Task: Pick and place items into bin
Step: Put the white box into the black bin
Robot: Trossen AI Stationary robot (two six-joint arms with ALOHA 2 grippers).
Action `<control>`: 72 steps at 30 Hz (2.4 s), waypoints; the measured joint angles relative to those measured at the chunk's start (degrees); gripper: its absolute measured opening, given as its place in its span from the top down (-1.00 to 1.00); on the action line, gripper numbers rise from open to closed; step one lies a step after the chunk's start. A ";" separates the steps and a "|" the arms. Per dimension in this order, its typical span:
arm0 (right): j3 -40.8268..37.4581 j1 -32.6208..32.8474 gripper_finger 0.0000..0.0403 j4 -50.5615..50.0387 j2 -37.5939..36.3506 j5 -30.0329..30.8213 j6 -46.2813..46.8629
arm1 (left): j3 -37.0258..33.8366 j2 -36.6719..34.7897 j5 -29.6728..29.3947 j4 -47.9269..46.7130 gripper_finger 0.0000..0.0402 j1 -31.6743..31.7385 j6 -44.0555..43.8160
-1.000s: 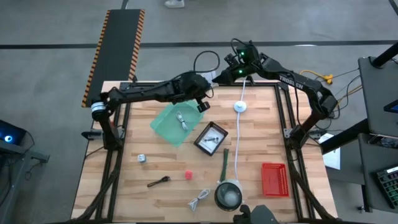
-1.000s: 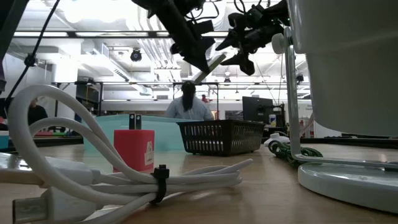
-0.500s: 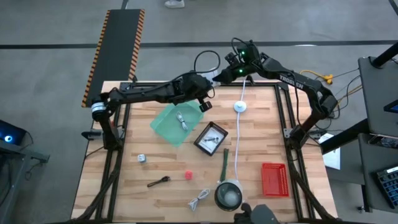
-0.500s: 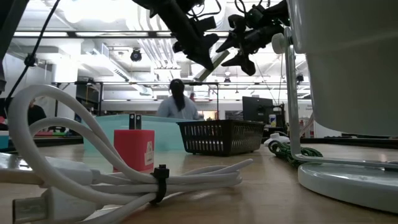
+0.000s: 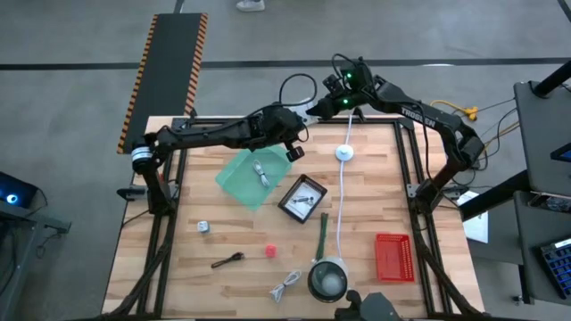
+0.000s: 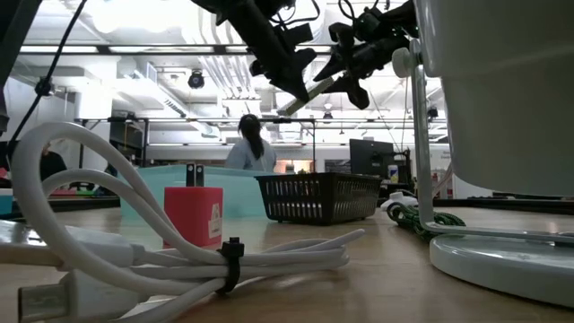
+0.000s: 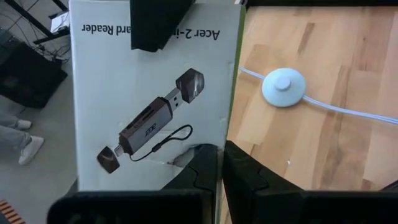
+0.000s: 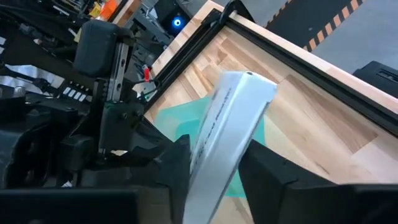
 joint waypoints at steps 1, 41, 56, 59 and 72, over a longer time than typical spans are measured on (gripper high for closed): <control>-0.01 0.00 0.50 -0.08 0.00 -0.03 0.02 | -0.02 0.00 0.00 0.00 1.00 0.00 0.08; 0.00 6.79 0.87 -39.91 -0.24 -26.20 -26.95 | -2.55 -15.04 5.32 -5.58 0.35 1.99 -3.78; -9.59 14.27 0.87 -21.09 0.07 -22.20 -13.77 | -2.55 -14.82 4.93 -6.11 0.35 1.99 -6.75; -13.06 14.38 0.87 -15.26 0.07 -21.60 -9.35 | -2.55 -14.82 4.94 -6.14 0.35 1.99 -6.82; -23.99 15.19 0.86 2.44 0.11 -16.22 -1.71 | -2.55 -14.82 4.79 -6.12 0.35 2.01 -8.10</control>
